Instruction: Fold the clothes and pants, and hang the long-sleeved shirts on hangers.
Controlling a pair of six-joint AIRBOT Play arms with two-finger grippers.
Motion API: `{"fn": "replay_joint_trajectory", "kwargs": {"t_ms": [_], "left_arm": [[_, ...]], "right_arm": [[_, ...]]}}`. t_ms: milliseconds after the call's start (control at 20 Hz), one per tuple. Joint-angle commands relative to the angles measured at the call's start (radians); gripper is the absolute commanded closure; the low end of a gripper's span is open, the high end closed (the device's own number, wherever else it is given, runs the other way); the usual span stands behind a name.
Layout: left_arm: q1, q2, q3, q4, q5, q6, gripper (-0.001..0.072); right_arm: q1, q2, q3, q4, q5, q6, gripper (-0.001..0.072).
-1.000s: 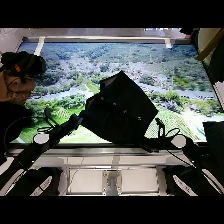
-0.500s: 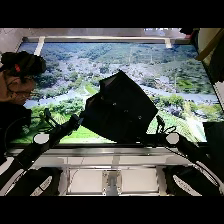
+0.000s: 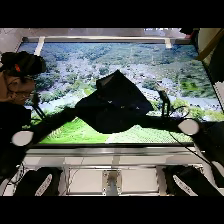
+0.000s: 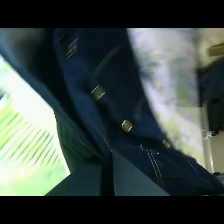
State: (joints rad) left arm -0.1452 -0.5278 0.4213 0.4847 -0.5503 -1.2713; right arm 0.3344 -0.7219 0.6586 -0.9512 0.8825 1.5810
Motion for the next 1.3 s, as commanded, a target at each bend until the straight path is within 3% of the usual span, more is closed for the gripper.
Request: {"fn": "replay_joint_trajectory", "kwargs": {"t_ms": [0, 150, 300, 550, 650, 750, 850, 950, 1100, 1250], "left_arm": [[0.155, 0.191, 0.271, 0.211, -0.185, -0.058, 0.0668], [0.244, 0.233, 0.596, 0.363, -0.333, -0.077, 0.0668], [0.273, 0.158, 0.826, 0.426, -0.478, -0.079, 0.0668], [0.263, -0.145, 0.826, 0.432, -0.609, -0.060, 0.0668], [0.232, -0.315, 0.809, 0.461, -0.554, -0.003, 0.0668], [0.189, -0.490, 0.809, 0.530, -0.424, -0.003, 0.0667], [0.162, -0.645, 0.811, 0.539, -0.298, -0.004, 0.0667], [0.137, -0.756, 0.811, 0.533, -0.171, -0.008, 0.0667], [0.119, -0.812, 0.811, 0.537, -0.059, -0.003, 0.0667], [0.120, -0.795, 0.811, 0.542, -0.143, 0.009, 0.0667]], "right_arm": [[0.001, 0.146, 0.313, -0.062, 0.241, -0.011, 0.0681], [0.001, 0.175, 0.538, 0.010, 0.262, 0.002, 0.0680], [0.001, 0.147, 0.575, 0.000, 0.278, 0.002, 0.0681], [0.001, -0.051, 0.375, -0.003, 0.271, -0.049, 0.0683], [0.000, -0.167, 0.277, -0.003, 0.137, -0.110, 0.0683], [-0.005, -0.304, 0.243, -0.001, -0.066, -0.135, 0.0683], [-0.005, -0.473, 0.267, 0.014, -0.272, -0.140, 0.0683], [-0.005, -0.640, 0.346, 0.012, -0.369, -0.163, 0.0683], [-0.035, -0.842, 0.537, 0.003, -0.370, -0.177, 0.0683], [-0.111, -0.916, 0.674, -0.003, -0.277, -0.189, 0.0681]]}}
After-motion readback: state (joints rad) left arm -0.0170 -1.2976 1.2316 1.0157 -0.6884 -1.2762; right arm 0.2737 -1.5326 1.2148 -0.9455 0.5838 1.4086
